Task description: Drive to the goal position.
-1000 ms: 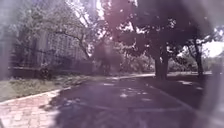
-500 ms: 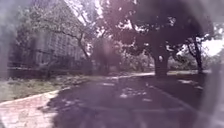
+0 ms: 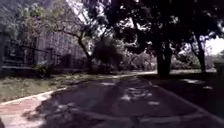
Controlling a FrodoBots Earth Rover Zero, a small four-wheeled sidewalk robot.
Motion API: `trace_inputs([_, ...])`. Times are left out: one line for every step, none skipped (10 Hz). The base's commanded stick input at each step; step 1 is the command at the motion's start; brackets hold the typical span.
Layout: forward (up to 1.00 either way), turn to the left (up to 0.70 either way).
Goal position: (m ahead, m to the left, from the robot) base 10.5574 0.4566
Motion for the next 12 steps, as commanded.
trace_inputs([0.7,0.0])
trace_inputs([0.7,0.0])
trace_inputs([0.7,0.0])
trace_inputs([0.7,0.0])
trace_inputs([0.7,0.0])
trace_inputs([0.7,0.0])
trace_inputs([0.7,0.0])
trace_inputs([0.7,0.0])
trace_inputs([0.7,0.0])
trace_inputs([0.7,0.0])
trace_inputs([0.7,0.0])
trace_inputs([0.7,0.0])
